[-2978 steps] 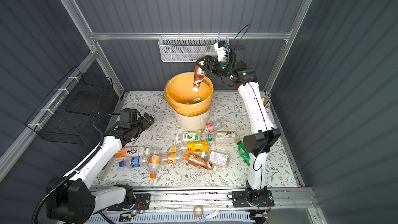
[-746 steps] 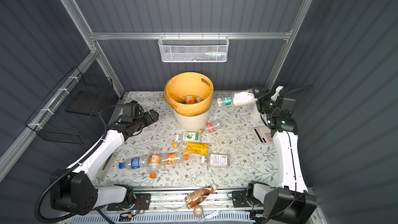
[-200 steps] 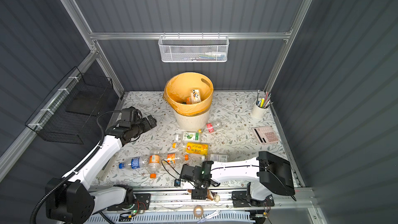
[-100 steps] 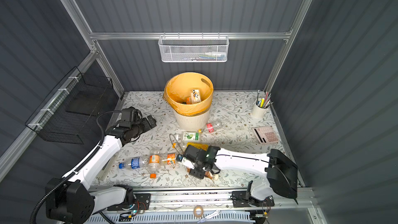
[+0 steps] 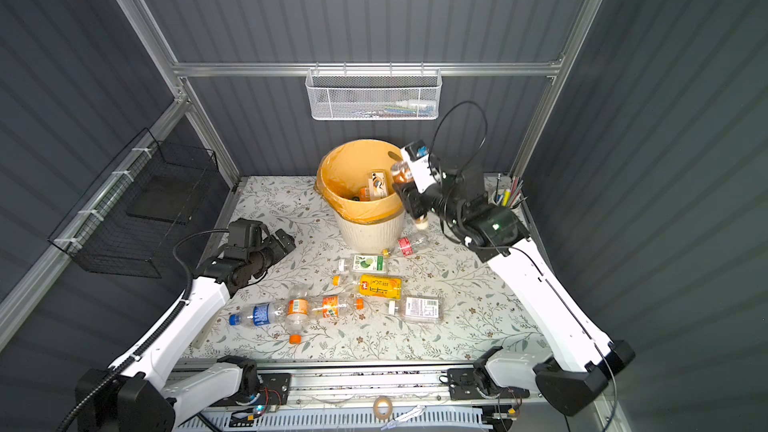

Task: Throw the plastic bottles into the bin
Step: 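Lift the brown bottle with the right gripper over the bin and release, then withdraw the right gripper while the left gripper lowers onto the blue-cap bottle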

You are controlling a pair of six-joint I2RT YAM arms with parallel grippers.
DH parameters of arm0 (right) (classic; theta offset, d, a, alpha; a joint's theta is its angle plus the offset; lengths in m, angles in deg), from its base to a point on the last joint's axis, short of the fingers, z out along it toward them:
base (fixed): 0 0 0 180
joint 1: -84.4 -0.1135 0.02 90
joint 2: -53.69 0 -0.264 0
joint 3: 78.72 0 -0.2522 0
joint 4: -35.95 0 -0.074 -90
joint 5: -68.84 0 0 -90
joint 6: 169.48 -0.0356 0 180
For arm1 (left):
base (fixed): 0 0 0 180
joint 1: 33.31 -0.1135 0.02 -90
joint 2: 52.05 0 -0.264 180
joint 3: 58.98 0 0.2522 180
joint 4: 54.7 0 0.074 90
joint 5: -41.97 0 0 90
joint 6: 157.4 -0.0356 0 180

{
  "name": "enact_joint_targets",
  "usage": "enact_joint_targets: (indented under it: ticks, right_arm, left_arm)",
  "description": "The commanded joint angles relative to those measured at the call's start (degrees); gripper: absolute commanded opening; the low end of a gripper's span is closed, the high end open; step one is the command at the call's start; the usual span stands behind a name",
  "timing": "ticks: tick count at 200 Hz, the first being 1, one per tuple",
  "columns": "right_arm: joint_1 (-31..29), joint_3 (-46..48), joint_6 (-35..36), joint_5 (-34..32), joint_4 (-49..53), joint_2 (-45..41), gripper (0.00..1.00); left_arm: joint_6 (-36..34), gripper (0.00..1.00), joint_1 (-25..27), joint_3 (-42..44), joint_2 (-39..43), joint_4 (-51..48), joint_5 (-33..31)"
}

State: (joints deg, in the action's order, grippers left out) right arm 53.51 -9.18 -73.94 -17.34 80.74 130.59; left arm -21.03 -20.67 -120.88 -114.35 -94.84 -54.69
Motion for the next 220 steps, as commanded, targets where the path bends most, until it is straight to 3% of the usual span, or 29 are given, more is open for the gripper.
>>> enact_joint_targets:
  ticks: [1,34,43,51,54,68,98,117,169,220]
  right_arm:
    - [1.8,-13.4,-2.98,9.31,4.52,12.69,0.52]
    - [3.13,-56.44,-7.0,11.35,26.39,42.37,0.62]
    - [4.41,-65.83,-9.94,11.41,29.61,47.75,0.74]
    - [5.59,-68.89,-12.48,11.63,30.33,49.42,0.96]
    - [5.97,-68.54,-13.2,11.72,30.03,49.29,0.99]
    - [7.08,-60.69,-14.71,11.77,26.04,44.96,0.99]
    - [7.5,-27.59,-14.2,7.57,6.96,25.89,0.99]
    - [8.58,-13.43,-15.58,6.11,-1.19,16.29,0.99]
    - [13.31,12.66,-20.54,0.91,-10.0,-1.05,0.99]
    - [20.15,32.22,-28.79,1.64,-13.68,-12.47,0.99]
  left_arm:
    - [5.83,1.0,-0.29,1.51,2.58,-3.93,-2.71]
    - [13.12,1.0,0.09,3.04,5.04,-9.73,-5.49]
    - [14.75,1.0,0.19,3.13,5.75,-11.76,-6.21]
    - [16.22,1.0,0.32,2.97,6.38,-13.75,-6.93]
    - [16.67,1.0,0.36,2.94,6.6,-14.36,-7.11]
    - [18.84,1.0,0.62,2.67,7.9,-17.62,-8.22]
    - [22.31,1.0,1.23,1.01,9.74,-23.68,-11.0]
    - [23.98,1.0,1.4,0.2,10.92,-26.55,-12.42]
    - [27.93,1.0,1.37,2.7,12.21,-30.76,-12.66]
    - [32.87,1.0,1.48,5.82,12.11,-31.37,-9.86]
